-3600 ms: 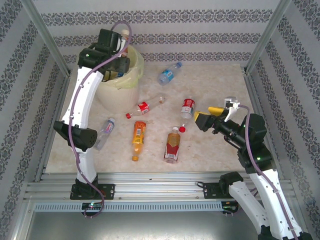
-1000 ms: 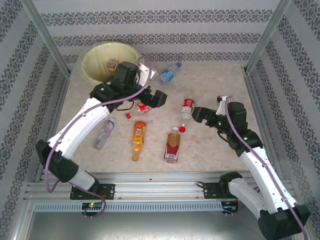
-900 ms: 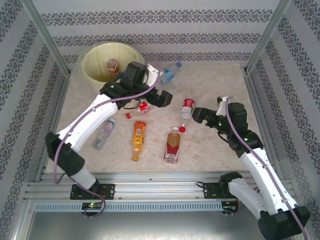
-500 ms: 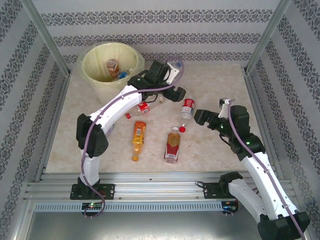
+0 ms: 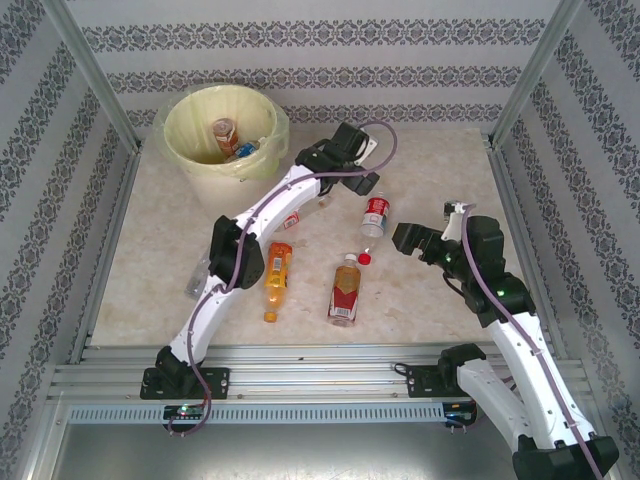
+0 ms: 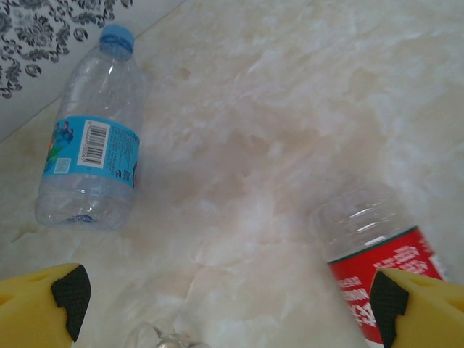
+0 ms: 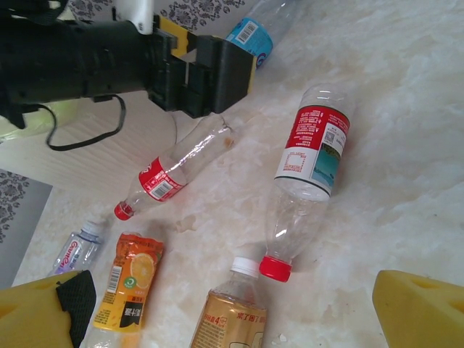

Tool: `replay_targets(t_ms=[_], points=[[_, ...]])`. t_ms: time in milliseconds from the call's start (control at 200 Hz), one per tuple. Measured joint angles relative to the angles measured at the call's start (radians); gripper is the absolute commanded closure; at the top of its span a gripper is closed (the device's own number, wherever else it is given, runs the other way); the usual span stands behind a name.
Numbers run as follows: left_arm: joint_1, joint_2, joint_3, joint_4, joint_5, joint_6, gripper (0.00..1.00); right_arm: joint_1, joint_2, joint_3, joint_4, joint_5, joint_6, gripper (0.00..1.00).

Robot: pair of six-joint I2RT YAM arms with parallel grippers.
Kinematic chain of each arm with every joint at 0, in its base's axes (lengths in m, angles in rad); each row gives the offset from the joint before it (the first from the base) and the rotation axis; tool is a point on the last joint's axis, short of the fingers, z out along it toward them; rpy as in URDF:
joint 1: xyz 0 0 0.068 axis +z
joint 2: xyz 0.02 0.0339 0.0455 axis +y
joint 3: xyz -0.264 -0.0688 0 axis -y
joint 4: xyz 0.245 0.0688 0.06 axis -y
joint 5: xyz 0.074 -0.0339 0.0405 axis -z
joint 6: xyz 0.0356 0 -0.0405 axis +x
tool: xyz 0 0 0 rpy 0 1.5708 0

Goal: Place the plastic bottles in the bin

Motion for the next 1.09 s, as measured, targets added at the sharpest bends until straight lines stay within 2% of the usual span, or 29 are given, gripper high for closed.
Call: replay_targets(t_ms=[265, 415, 500, 744, 1094], points=[[0.048, 0.054, 0.009, 0.003, -0.028, -0.004, 0.00, -0.002, -0.009, -0.026, -0.002, -0.016, -0.004, 0.02], [0.080, 0.055, 0.006, 0.006, 0.012, -0.014, 0.00, -0.002, -0.005, -0.041, 0.002, -0.019, -0.003, 0.02], [0.084, 0.028, -0.050, 0.029, 0.054, -0.026, 0.00, -0.002, 0.013, -0.048, 0.014, -0.024, -0.003, 0.02], [0.072, -0.174, -0.317, 0.080, 0.166, -0.089, 0.00, -0.002, 0.069, -0.061, 0.073, -0.026, -0.003, 0.02], [0.014, -0.637, -0.795, 0.244, 0.207, -0.179, 0.01, -0.036, 0.275, 0.025, 0.164, -0.027, -0.003, 0.04]])
